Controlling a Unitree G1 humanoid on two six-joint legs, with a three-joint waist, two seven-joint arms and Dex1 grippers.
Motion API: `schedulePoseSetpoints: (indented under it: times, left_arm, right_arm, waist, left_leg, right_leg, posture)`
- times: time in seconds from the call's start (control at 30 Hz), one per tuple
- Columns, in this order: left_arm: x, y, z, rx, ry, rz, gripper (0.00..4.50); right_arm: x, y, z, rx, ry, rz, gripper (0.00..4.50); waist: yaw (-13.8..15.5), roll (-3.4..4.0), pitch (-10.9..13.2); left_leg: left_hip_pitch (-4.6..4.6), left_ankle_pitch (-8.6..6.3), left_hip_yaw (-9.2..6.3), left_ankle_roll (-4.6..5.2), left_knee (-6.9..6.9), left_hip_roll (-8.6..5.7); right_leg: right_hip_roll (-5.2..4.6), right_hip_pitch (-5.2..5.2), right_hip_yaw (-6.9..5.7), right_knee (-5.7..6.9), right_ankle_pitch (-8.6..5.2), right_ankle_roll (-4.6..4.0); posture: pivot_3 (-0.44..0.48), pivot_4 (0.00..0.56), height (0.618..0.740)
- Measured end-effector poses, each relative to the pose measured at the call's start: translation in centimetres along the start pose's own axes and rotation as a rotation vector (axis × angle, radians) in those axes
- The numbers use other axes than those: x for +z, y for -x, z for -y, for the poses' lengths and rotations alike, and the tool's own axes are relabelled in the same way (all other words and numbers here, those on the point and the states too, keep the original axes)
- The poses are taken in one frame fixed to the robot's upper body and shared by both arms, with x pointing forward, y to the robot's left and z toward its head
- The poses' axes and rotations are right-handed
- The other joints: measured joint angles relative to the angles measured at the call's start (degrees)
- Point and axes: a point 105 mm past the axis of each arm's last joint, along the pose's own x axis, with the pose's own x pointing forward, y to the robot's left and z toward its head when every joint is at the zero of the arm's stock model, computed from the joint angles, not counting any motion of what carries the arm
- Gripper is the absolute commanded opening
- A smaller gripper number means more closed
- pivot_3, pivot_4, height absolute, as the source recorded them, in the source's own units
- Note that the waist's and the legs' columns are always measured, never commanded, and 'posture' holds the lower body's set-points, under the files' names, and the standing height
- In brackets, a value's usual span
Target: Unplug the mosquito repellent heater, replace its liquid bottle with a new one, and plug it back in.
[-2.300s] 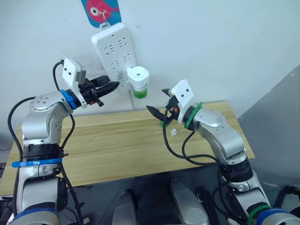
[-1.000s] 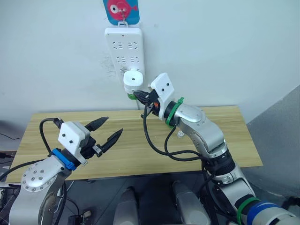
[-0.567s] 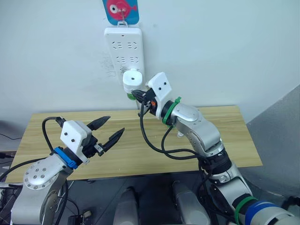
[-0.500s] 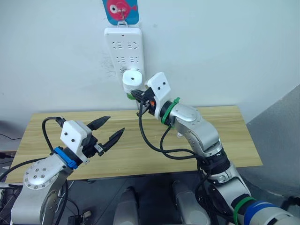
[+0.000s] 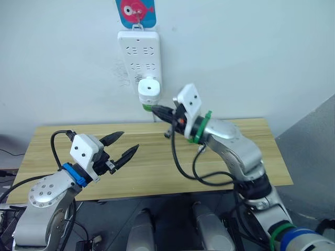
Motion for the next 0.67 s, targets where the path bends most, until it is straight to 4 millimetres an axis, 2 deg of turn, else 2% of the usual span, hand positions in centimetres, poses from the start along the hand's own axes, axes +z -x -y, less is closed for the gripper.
schedulePoseSetpoints:
  times: [0.03, 0.07, 0.17, 0.2, 0.27, 0.33, 0.4, 0.5, 0.67]
  left_arm:
    - [-0.5, 0.1, -0.2, -0.006, 0.004, -0.022, 3.36]
    - [-1.0, 0.3, -0.4, -0.017, 0.007, -0.047, 3.54]
    - [-2.6, 1.3, -0.6, -0.097, -0.035, -0.148, 4.34]
    - [-3.5, 1.9, -0.9, -0.12, -0.048, -0.196, 4.5]
    - [-4.9, 2.9, -1.8, -0.118, -0.044, -0.26, 4.5]
    - [-5.7, 3.5, -2.5, -0.119, -0.04, -0.301, 4.5]
    - [-5.8, 3.8, -2.8, -0.137, -0.073, -0.323, 4.5]
    - [-6.4, 4.3, -3.7, -0.102, -0.115, -0.383, 4.5]
    - [-7.3, 4.9, -4.2, -0.07, -0.124, -0.429, 4.5]
  right_arm:
    - [-0.7, 0.8, -0.4, 0.025, 0.008, -0.033, 0.0]
    - [-1.5, 1.8, -0.4, 0.035, 0.019, -0.071, 0.19]
    - [-3.9, 5.2, 0.3, 0.027, 0.07, -0.192, 0.94]
    - [-5.1, 7.3, 1.0, 0.016, 0.095, -0.256, 1.27]
    - [-6.4, 10.5, 2.6, -0.015, 0.128, -0.361, 1.94]
    - [-6.8, 12.9, 4.0, -0.035, 0.18, -0.429, 2.71]
    - [-7.1, 14.9, 4.8, -0.022, 0.215, -0.482, 3.4]
    - [-8.1, 16.6, 5.5, -0.007, 0.223, -0.534, 4.43]
    - [-9.4, 17.9, 5.5, 0.02, 0.2, -0.568, 4.43]
  waist:
    - [0.01, -0.01, -0.02]
    - [0.01, -0.02, -0.02]
    - [-0.01, -0.04, -0.08]
    - [0.11, -0.02, -0.1]
    - [0.09, -0.01, -0.11]
    - [-0.11, -0.09, -0.22]
    - [-0.29, -0.24, -0.45]
    - [-0.36, -0.39, -1.15]
    - [-0.27, -0.41, -2.11]
  left_leg:
    - [0.0, 0.0, -0.02, 0.0, -0.07, 0.0]
    - [-0.01, 0.0, -0.03, -0.01, -0.15, 0.0]
    - [-0.01, 0.0, -0.02, -0.01, -0.36, -0.01]
    - [-0.01, 0.0, -0.01, -0.01, -0.4, -0.01]
    - [-0.02, 0.0, 0.04, -0.01, -0.43, 0.0]
    - [-0.01, 0.0, 0.1, -0.01, -0.43, 0.01]
    - [-0.01, 0.0, 0.17, -0.01, -0.43, 0.01]
    - [0.0, 0.0, 0.2, 0.0, -0.43, 0.01]
    - [0.0, 0.0, 0.2, -0.01, -0.41, -0.01]
  right_leg:
    - [0.0, -0.02, -0.04, 0.0, 0.0, 0.04]
    - [0.0, -0.08, -0.06, -0.01, 0.01, 0.06]
    - [-0.01, -0.14, -0.08, -0.06, -0.02, 0.05]
    - [-0.04, -0.14, -0.11, -0.13, -0.04, 0.01]
    - [-0.04, -0.13, -0.1, -0.29, -0.04, 0.0]
    - [-0.05, -0.08, -0.09, -0.43, 0.02, -0.01]
    - [-0.08, -0.07, -0.06, -0.47, 0.08, 0.07]
    - [-0.09, -0.07, -0.07, -0.47, 0.09, 0.09]
    - [-0.11, -0.03, -0.07, -0.45, 0.13, 0.12]
  posture:
    - [-0.073, 0.222, 0.74]
    - [-0.075, 0.218, 0.74]
    - [-0.077, 0.196, 0.74]
    - [-0.079, 0.191, 0.74]
    - [-0.078, 0.174, 0.74]
    - [-0.074, 0.163, 0.74]
    - [-0.067, 0.151, 0.74]
    - [-0.06, 0.142, 0.74]
    - [-0.053, 0.128, 0.74]
